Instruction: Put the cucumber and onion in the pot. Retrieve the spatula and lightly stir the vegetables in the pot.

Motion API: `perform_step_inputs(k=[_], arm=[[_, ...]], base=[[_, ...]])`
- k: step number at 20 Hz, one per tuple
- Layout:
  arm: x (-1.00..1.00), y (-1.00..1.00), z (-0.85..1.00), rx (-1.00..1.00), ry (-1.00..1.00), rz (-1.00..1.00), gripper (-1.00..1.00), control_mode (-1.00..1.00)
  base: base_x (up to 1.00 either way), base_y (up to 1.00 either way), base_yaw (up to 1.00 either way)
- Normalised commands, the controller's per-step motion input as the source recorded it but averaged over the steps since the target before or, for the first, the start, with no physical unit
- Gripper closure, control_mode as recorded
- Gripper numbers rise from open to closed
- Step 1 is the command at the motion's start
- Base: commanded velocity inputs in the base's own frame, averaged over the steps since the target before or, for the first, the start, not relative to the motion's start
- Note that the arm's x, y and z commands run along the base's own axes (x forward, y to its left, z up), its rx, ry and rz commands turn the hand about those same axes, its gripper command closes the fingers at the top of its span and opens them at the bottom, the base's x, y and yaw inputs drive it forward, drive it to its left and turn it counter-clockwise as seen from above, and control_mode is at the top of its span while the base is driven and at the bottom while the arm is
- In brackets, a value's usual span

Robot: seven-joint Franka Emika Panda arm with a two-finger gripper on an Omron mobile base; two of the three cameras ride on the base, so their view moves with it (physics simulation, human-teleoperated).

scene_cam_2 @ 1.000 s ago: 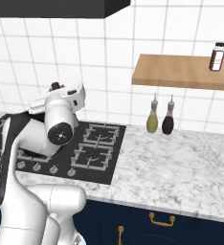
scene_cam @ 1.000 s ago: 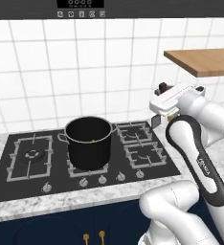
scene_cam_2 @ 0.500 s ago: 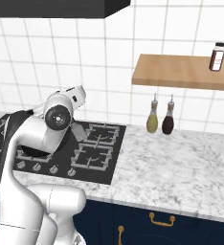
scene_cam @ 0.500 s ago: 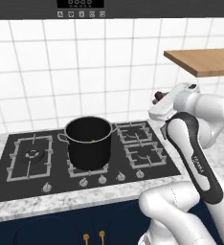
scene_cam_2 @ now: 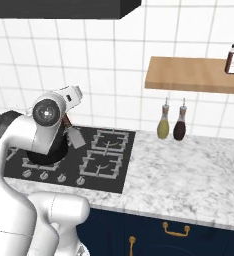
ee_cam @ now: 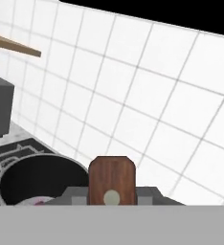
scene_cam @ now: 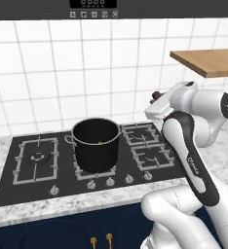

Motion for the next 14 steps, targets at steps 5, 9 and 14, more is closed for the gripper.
perform_step_inputs(k=[5,9,14], arm=[[0.00,0.00,0.00,0.00,0.00,0.00,1.00,1.00],[0.00,0.00,0.00,0.00,0.00,0.00,1.00,1.00],[0.00,0.00,0.00,0.00,0.00,0.00,1.00,1.00]], base=[[-0.02,1.00,-0.09],[0.04,0.73,-0.09],[0.02,0.67,-0.06]])
